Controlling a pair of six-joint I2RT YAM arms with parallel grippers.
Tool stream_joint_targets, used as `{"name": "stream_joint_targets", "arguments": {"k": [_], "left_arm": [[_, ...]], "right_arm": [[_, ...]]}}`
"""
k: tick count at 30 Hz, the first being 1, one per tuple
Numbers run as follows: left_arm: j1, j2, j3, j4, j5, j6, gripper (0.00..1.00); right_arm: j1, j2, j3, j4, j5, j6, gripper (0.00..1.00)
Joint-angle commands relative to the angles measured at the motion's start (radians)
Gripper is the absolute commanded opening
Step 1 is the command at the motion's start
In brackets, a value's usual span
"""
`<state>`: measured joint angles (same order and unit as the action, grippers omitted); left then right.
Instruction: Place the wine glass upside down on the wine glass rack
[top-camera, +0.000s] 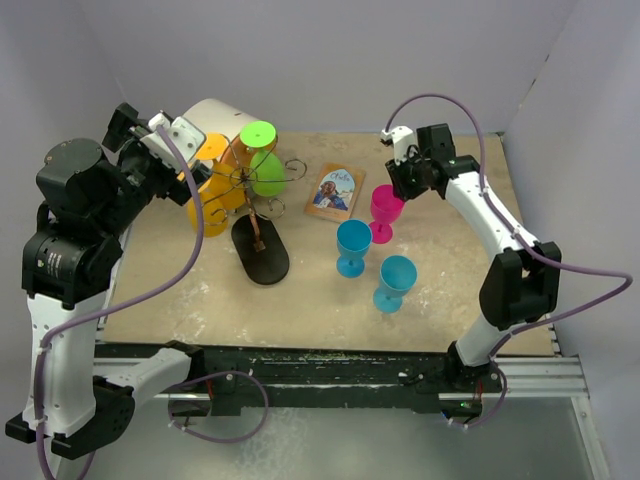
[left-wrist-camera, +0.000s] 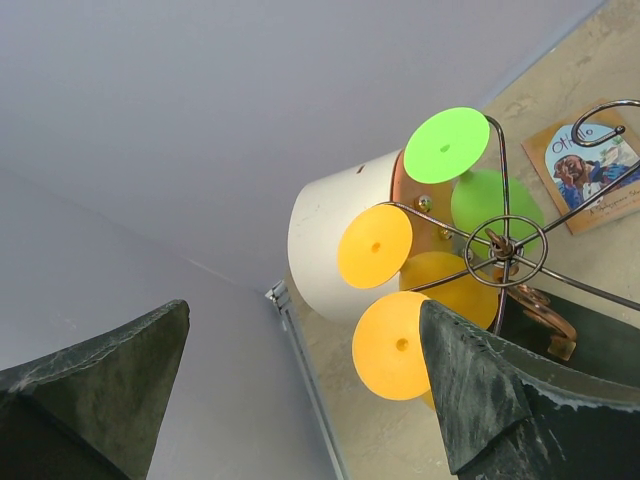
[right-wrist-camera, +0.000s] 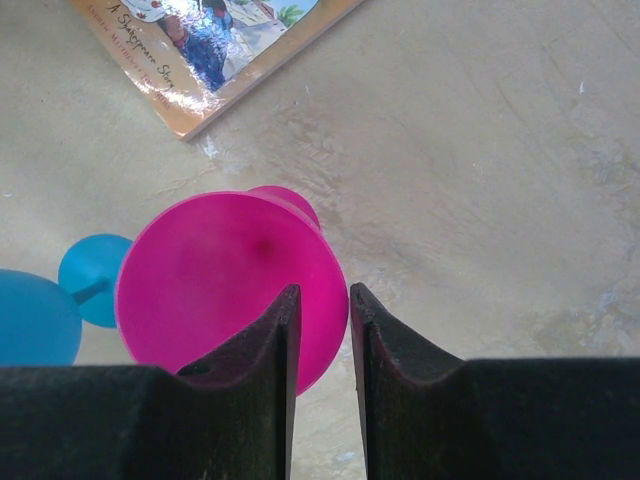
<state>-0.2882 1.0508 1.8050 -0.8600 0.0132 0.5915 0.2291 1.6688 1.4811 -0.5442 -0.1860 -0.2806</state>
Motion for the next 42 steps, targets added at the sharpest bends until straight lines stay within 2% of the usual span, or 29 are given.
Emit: {"name": "stream_joint_targets", "arguments": {"k": [1,7,13,23,32,36,42], "left_arm": [[0.005,-0.01,0.028,0.035,-0.012,0.004,0.99],[0.005,-0.011,0.03,0.035,-0.016,0.005,0.99],[0.006,-0.012,0.027,0.033,-0.016,0.0,0.99],[0.005,-0.018,0.005,0.05,-0.024,-0.013,0.99],[0.005,-0.021,-0.007,0.06,0.006,-0.026,0.99],[0.006,-0.016,0.0,0.055,0.056,-0.073,0.99],[0.014,-0.02,0.055,0.032,0.227,-0.142,0.99]], "right_arm": [[0.007,0.004,0.045,-0.008,0.019,0.001,0.28],[0.007,0.011,0.031,0.003,0.029,-0.003,0.17],[0.007,-0.02,0.051,-0.014,0.032,-0.018,0.0],[0.004,-0.136,0.043,0.013,0.122,-0.038,0.0],[-0.017,-0.347,-0.094,0.074,0.203,-0.049,0.0],[-0.018,-0.435,-0.088,0.076,0.207,-0.046,0.0],[-0.017,-0.555,-0.037,0.106,0.177,-0.031,0.0]]}}
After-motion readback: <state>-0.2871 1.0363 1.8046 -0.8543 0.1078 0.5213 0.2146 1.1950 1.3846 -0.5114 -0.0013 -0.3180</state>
